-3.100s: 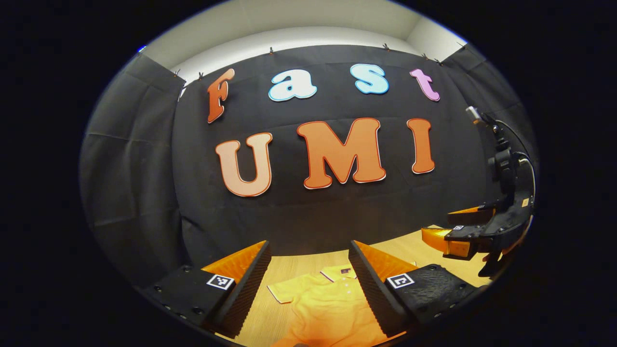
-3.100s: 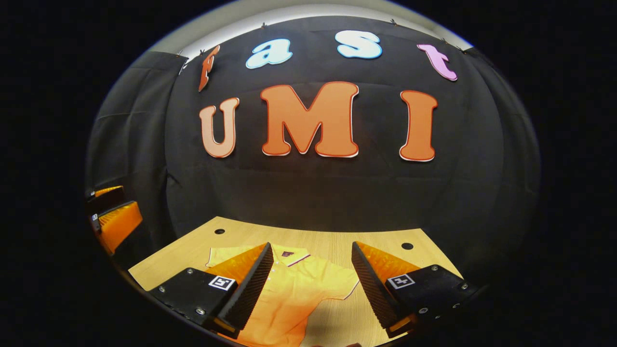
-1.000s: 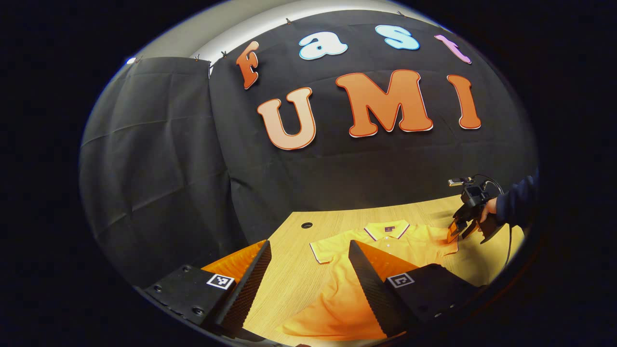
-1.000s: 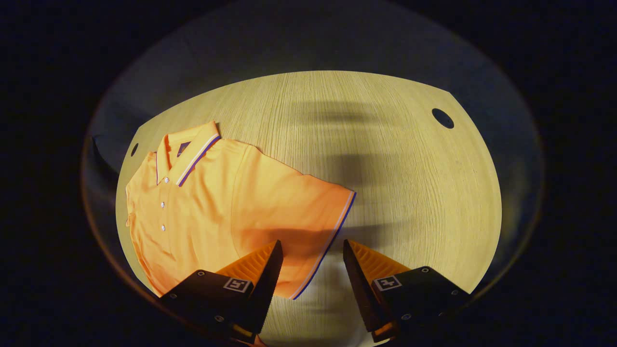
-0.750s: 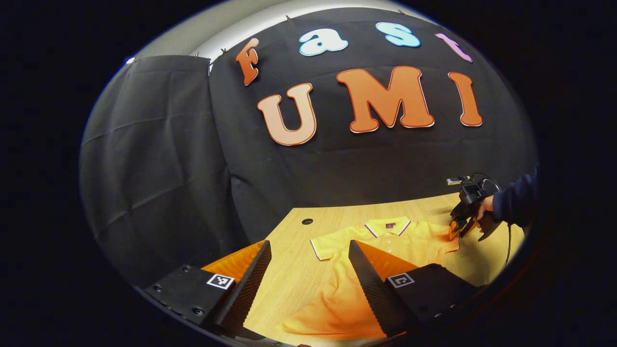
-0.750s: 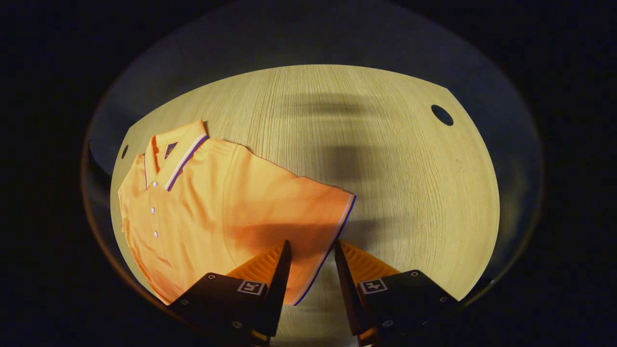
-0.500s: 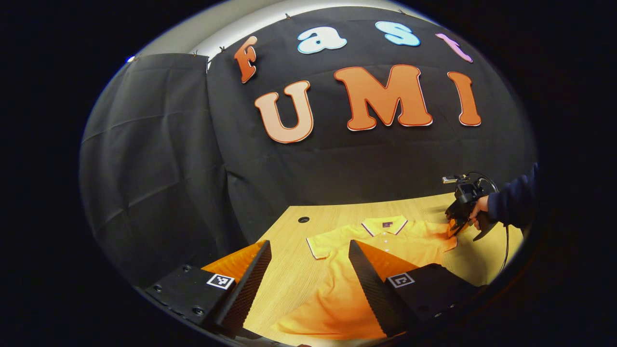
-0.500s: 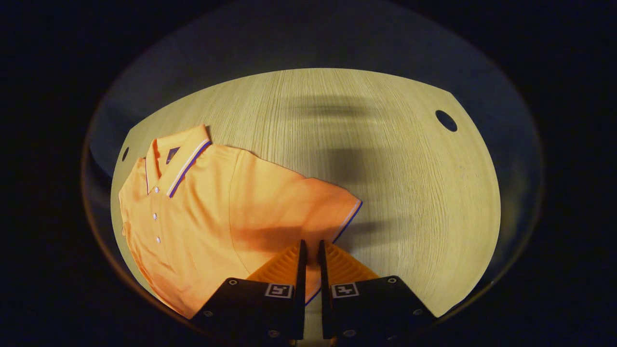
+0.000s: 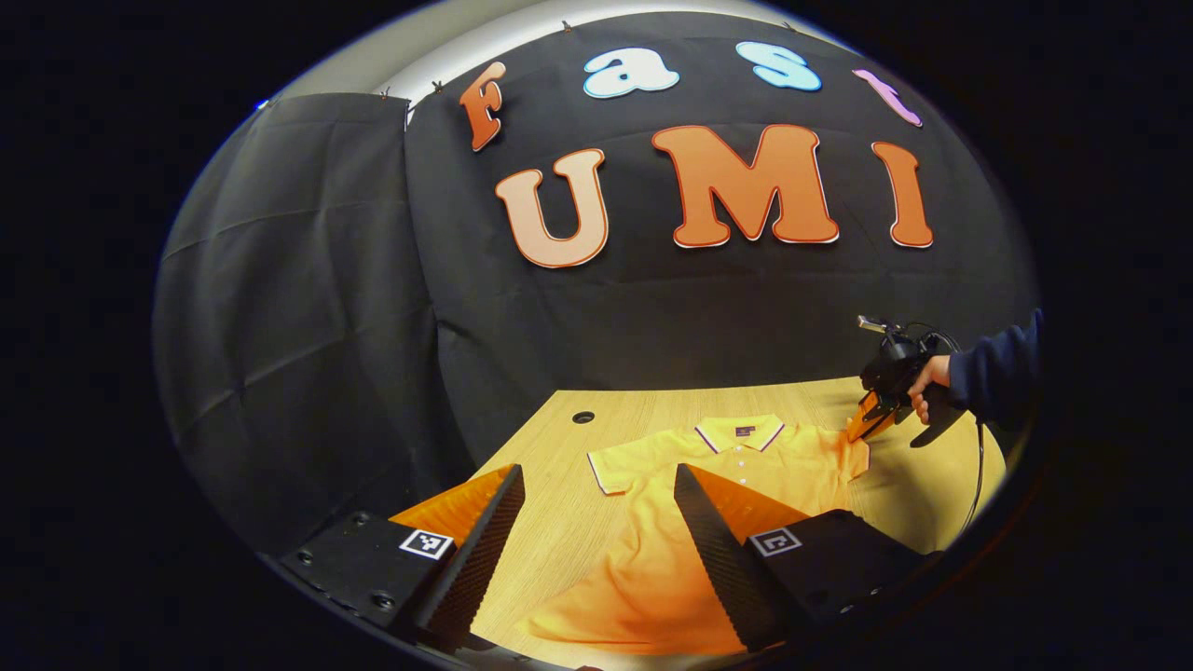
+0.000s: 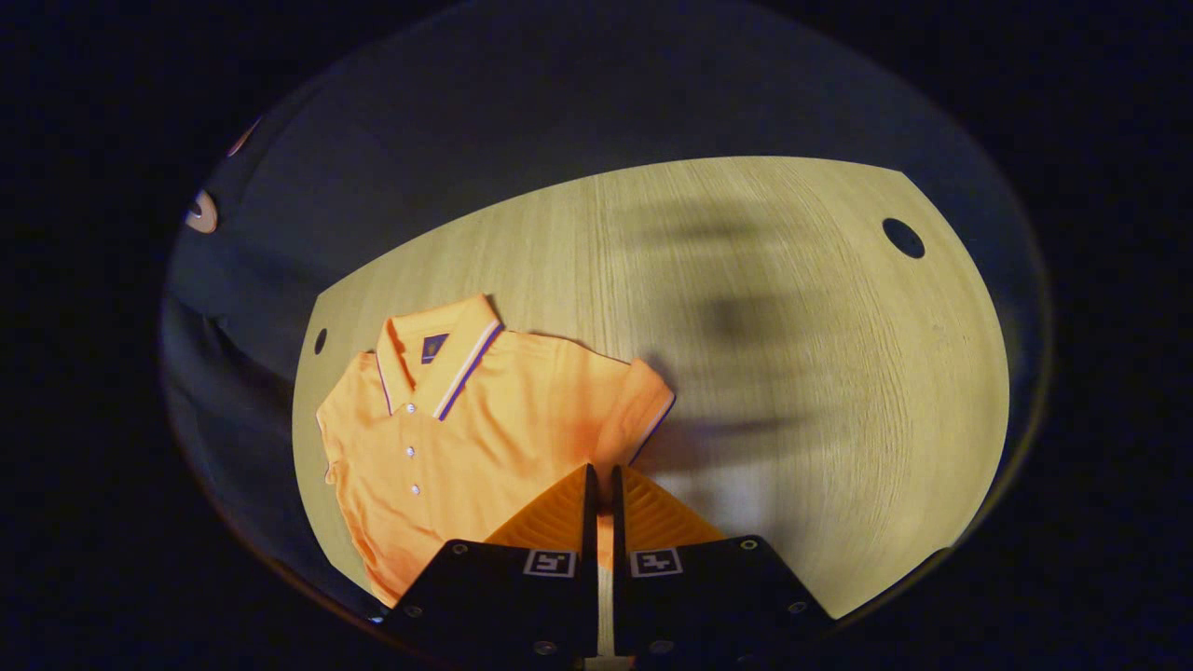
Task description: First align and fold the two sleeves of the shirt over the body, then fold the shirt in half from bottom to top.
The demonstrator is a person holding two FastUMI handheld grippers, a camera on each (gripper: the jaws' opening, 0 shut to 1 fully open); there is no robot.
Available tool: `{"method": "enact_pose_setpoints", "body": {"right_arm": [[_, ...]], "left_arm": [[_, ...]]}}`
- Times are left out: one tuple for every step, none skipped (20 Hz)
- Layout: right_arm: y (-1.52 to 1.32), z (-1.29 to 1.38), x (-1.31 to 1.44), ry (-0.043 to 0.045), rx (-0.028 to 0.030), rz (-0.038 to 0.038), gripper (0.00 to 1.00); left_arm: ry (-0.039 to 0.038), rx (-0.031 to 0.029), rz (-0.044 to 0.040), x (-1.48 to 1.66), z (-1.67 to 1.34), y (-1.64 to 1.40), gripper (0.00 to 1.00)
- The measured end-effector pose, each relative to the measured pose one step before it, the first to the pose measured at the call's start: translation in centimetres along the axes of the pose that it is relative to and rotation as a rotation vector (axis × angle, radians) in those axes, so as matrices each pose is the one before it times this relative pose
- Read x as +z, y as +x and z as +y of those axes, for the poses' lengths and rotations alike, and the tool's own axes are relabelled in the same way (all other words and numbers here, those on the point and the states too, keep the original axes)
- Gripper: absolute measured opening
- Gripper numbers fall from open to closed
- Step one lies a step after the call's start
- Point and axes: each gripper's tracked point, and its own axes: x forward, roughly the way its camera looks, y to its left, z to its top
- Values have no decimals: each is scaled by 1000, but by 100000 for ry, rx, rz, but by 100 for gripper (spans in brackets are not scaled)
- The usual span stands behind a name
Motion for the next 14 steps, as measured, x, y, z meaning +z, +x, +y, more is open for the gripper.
{"method": "enact_pose_setpoints", "body": {"right_arm": [[-318,674,325,-522,576,-420,7],[-119,807,171,-371,1429,-318,7],[-23,831,5,152,1544,150,7],[-61,755,-227,251,1140,1022,7],[37,609,-31,38,1316,360,7],[103,632,98,-348,1517,99,7],[102,438,60,92,1052,-214,7],[117,514,166,954,1078,-238,7],[194,499,92,1374,1419,-132,7],[167,356,11,1317,1133,195,7],[-20,282,72,796,828,469,7],[210,263,-155,-149,996,133,10],[51,159,51,-664,826,-193,12],[31,452,31,-561,1813,-353,12]], "left_arm": [[-71,-58,251,-84,-71,-66,99],[-208,-3,419,-25,-21,-12,99],[-428,-152,-32,-33,-10,44,99],[-635,-206,-52,125,-21,-63,99],[-499,-97,59,-114,35,-54,99],[-416,176,-85,0,87,41,99],[-425,296,456,-136,48,-75,99],[-533,580,394,-112,19,9,99],[-454,629,606,-153,86,104,99],[-382,974,557,-276,201,114,99],[-277,1131,537,-174,169,-47,99],[-361,1057,132,-256,295,-288,99],[-395,923,152,-110,361,-313,99],[-431,770,410,-421,602,-646,99]]}}
